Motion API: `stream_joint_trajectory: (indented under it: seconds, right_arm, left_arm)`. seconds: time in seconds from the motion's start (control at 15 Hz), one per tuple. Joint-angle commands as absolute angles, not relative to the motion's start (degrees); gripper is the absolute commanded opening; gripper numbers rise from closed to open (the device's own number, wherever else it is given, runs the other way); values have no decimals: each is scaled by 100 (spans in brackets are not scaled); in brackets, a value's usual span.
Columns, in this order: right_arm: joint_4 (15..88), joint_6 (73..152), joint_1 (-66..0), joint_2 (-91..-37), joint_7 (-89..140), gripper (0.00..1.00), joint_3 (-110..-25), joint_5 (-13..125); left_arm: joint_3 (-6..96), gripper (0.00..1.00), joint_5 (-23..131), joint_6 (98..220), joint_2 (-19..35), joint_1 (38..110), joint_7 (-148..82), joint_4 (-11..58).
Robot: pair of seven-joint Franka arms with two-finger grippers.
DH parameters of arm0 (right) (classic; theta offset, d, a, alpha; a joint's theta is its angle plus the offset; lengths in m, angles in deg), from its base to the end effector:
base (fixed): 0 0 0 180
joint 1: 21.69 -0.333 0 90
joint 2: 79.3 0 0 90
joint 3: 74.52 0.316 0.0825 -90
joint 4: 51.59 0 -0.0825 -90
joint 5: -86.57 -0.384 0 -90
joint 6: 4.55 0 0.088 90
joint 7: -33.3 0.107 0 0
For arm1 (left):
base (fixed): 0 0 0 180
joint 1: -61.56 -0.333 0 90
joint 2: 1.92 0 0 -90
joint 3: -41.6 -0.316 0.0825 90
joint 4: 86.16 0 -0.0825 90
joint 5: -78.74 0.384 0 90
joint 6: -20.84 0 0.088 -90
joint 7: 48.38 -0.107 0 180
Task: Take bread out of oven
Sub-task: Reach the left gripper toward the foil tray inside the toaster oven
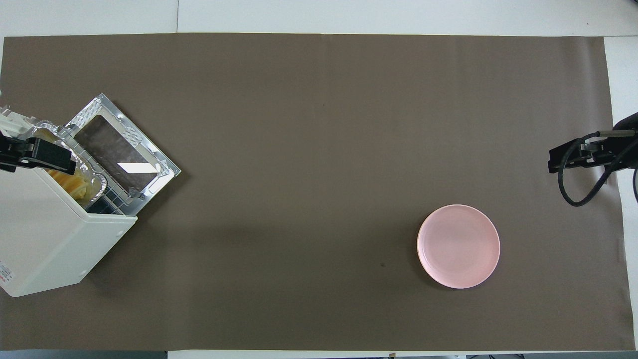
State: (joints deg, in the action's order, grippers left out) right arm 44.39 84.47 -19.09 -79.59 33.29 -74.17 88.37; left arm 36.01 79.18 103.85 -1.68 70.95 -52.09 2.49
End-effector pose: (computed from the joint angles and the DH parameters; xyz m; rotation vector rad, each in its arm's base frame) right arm 0.5456 -0.0248 0.5770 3.1066 -0.0587 -0.1820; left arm 0.5416 -0.0352 0.6231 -3.1227 0.2041 0.1607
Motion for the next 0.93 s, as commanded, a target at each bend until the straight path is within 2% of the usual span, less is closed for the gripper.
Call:
stream_joint_trajectory:
  seconds: [0.0,0.86]
  right_arm:
    - [4561,8422,-1871,-8089,3251,100,-7382,8921]
    - [4561,8422,-1871,-8089,3251,100,-7382,8921]
  left_arm:
    - [3606,100,7892,10486,-245,7053,-5260,314]
    - [3536,100,8084,10494,-236,7053,-5216,314]
